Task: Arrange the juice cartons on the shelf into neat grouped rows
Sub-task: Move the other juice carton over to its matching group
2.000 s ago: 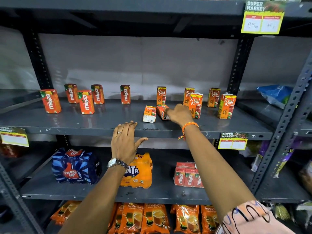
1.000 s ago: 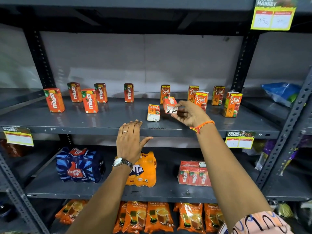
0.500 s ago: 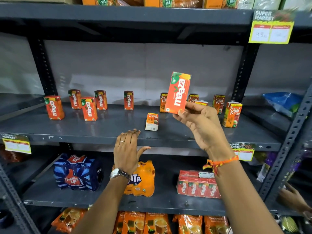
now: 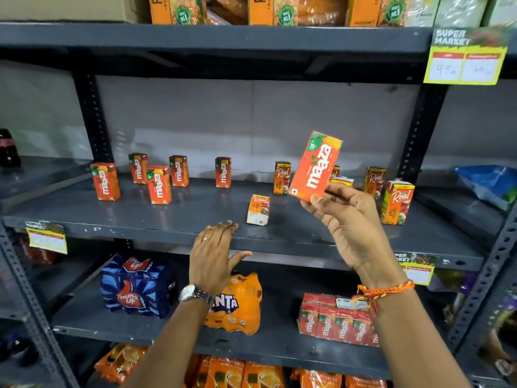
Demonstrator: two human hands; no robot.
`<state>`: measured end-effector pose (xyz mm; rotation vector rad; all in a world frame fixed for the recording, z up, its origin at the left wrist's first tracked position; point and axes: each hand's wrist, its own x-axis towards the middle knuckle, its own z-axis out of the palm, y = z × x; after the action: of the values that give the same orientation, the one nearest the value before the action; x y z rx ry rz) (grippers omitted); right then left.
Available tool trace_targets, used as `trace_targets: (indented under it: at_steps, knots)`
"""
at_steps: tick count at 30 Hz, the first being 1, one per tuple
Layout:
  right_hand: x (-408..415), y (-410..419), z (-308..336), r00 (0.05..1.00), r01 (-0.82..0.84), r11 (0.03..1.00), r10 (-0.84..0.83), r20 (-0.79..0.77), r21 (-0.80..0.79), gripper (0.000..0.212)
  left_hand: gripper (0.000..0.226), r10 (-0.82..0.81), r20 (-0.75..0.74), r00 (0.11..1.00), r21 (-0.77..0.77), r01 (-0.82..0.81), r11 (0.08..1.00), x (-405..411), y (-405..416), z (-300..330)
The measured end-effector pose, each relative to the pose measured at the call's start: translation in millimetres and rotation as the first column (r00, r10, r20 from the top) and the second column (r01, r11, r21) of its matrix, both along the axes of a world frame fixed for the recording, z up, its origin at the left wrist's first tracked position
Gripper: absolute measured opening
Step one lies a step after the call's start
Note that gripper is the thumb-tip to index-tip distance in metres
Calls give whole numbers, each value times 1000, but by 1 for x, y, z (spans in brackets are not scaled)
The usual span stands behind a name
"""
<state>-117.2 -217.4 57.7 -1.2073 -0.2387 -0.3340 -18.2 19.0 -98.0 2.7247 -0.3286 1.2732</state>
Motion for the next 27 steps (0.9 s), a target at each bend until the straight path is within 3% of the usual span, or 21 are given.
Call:
trace_targets:
  at_steps: [4, 14, 18, 23, 27]
  knots:
    - [13, 9, -4, 997, -19, 1000, 17, -74, -18, 29, 73, -29, 9, 1000, 46, 29, 999, 2, 25, 1]
    - [87, 106, -12, 989, 43, 944, -87, -122, -328, 22, 77, 49, 24, 999, -53, -48, 997, 18, 154, -6]
    - [131, 158, -21, 981, 86, 844, -166, -105, -529, 30, 69, 32, 84, 996, -22, -30, 999, 23, 173, -8]
    - [159, 196, -33, 959, 138, 664, -275, -68, -735, 17, 65, 62, 97, 993, -7, -61, 998, 28, 170, -13]
    - [169, 213, -37, 946, 136, 571, -317, -65, -810, 37, 65, 71, 104, 992, 9, -72, 997, 32, 173, -17]
